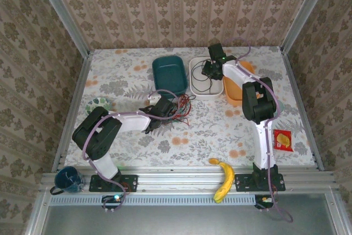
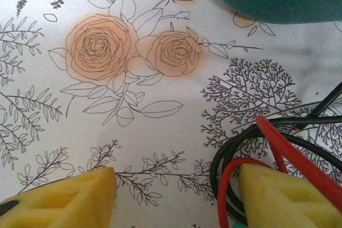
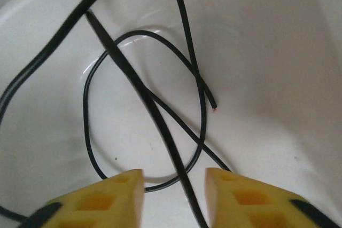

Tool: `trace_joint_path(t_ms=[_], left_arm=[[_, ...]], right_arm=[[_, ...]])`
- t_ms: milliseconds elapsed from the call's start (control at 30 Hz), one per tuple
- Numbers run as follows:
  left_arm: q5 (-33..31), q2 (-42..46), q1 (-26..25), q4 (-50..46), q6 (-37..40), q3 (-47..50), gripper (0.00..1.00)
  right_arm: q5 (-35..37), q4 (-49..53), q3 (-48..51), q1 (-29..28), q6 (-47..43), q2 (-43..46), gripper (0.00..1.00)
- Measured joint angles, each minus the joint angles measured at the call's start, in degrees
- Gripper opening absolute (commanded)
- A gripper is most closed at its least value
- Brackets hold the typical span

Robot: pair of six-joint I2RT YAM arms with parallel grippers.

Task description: Untangle the cables

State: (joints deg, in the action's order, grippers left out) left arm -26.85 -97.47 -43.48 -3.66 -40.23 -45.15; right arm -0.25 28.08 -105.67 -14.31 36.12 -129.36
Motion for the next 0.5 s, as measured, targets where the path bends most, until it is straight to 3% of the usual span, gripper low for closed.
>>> trace_joint_path(t_ms=[167,500], left_arm=[[0.02,1.77,-0.04,0.5,0.87,2.08,0.63],[0.72,4.22,-0.04,2.56,3.06,5.09,0.62]], right_arm=[[1.84,-2.1,3.15,0.0,-0.39,4.63,0.47],[2.45,-8.76,19.63,-0.44,-3.15,25.92,0.49]])
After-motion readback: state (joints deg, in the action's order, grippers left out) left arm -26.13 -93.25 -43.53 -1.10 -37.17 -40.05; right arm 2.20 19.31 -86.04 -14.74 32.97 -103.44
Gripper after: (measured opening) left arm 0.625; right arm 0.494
